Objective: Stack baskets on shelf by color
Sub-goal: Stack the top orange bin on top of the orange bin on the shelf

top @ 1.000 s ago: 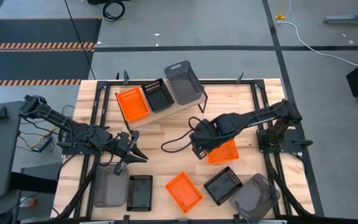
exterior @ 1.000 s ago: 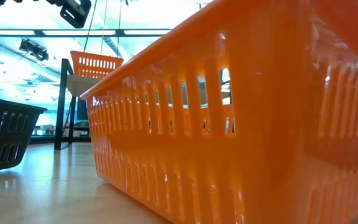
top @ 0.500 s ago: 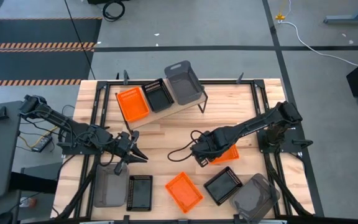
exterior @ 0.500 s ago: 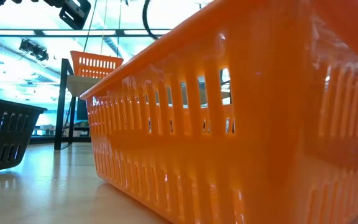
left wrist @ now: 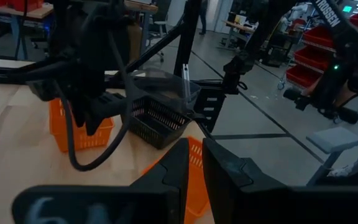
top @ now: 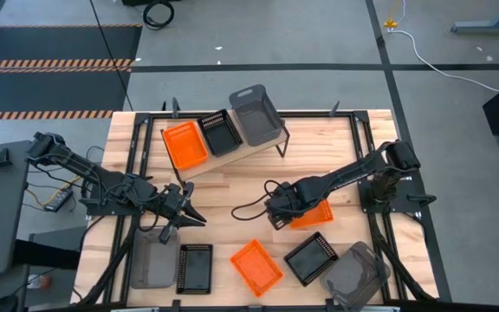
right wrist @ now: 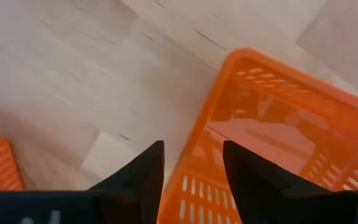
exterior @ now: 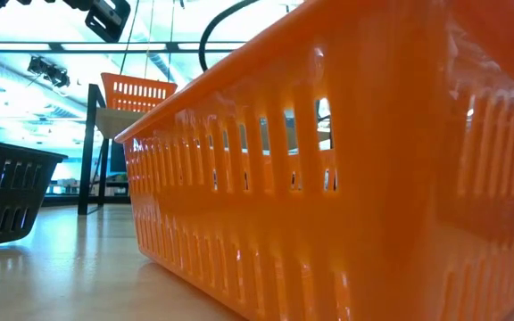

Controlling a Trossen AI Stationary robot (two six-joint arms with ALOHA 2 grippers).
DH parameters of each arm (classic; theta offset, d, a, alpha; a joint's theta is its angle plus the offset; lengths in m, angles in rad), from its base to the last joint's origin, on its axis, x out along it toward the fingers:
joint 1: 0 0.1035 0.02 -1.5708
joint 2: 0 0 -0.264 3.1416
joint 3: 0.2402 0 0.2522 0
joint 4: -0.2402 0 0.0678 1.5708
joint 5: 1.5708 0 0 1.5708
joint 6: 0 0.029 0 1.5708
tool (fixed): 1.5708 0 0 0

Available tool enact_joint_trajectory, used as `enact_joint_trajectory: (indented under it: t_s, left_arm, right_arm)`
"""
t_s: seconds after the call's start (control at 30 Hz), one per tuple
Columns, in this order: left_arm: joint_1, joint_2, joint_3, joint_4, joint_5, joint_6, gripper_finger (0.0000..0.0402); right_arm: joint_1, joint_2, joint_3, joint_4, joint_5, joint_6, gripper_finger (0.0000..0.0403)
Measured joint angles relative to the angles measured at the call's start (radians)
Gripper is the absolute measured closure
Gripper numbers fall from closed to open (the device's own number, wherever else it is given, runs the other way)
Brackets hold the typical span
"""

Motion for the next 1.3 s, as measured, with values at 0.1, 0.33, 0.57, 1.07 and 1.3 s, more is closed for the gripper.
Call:
enact_joint_trajectory:
  t_s: [0.1,0.33,0.57,1.07,1.3]
  left_arm:
    - [0.0,0.0,0.0,0.0,0.0,-0.003,0.0349]
    - [0.0,0.0,0.0,0.0,0.0,-0.003,0.0349]
    - [0.0,0.0,0.0,0.001,0.0,0.003,0.0349]
    - [0.0,0.0,0.0,-0.004,0.0,0.005,0.0349]
    - [0.0,0.0,0.0,-0.009,-0.001,0.004,0.0349]
  right_arm:
    - [-0.012,0.0,-0.024,0.043,0.01,-0.019,0.0227]
    - [-0.035,0.0,-0.079,0.103,0.031,-0.126,0.0251]
    - [-0.026,0.0,-0.085,0.409,0.054,-0.464,0.0306]
    - [0.042,-0.004,-0.065,0.512,0.051,-0.807,0.0368]
    - [0.063,-0.006,0.087,0.139,0.127,-0.756,0.0366]
